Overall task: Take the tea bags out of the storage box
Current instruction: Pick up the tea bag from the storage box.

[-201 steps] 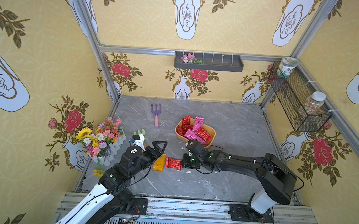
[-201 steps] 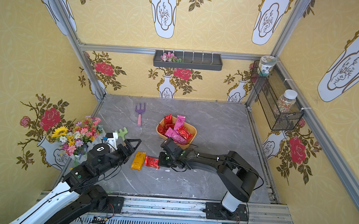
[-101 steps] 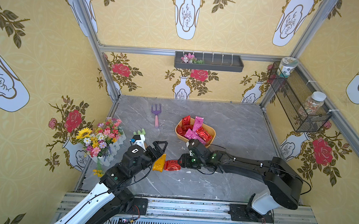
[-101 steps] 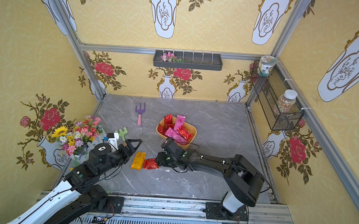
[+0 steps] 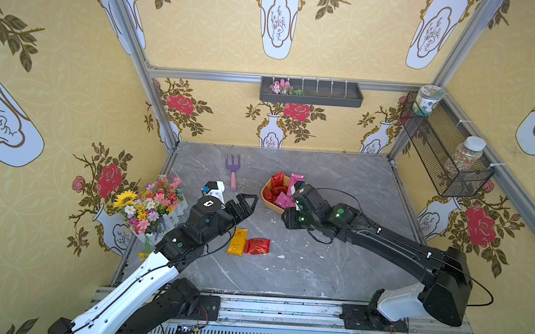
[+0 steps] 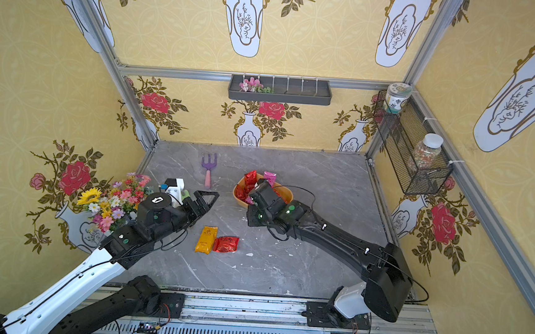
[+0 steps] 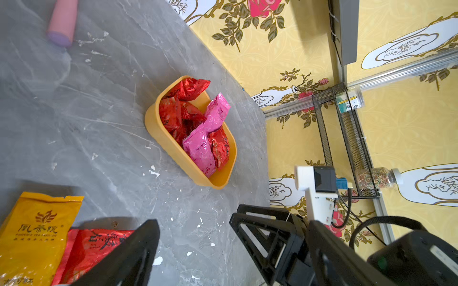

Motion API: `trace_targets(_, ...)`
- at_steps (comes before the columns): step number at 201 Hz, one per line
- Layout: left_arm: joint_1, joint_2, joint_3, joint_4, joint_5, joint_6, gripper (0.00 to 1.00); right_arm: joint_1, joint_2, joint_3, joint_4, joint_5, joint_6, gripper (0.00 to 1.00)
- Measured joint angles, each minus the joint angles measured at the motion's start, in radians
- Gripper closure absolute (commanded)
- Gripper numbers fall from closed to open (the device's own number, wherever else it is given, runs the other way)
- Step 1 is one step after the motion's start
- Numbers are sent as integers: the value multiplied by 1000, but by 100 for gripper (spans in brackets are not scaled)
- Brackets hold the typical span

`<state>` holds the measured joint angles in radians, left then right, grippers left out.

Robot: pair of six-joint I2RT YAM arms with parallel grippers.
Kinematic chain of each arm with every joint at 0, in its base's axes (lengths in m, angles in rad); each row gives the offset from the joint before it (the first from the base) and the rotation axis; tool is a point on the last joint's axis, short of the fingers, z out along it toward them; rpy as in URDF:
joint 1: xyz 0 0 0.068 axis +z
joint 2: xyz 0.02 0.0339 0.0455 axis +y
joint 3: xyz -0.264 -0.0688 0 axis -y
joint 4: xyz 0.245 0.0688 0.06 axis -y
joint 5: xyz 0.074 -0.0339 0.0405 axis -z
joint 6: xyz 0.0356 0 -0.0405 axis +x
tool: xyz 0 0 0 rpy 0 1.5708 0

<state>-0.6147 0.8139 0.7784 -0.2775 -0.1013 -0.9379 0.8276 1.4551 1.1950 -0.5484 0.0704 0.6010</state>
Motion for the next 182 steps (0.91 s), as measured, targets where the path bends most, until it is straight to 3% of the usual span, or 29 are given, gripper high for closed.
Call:
trace_targets(32, 21, 104, 80, 13, 34, 47, 5, -115, 26, 36, -69, 28, -73, 60)
trace_targets(75, 64, 222, 92, 54, 116, 66, 7, -192, 111, 130, -89, 10, -143, 62)
trace_targets(109, 129, 306, 49, 129, 190, 64, 11, -187, 219, 229, -91, -56, -174, 66)
trace_targets(132, 219, 365, -7, 178, 250, 42, 14, -162, 319, 323, -88, -90, -183, 68)
trace_targets(182, 343, 506, -9, 214, 333, 54, 18, -105, 529, 544, -124, -125, -188, 70)
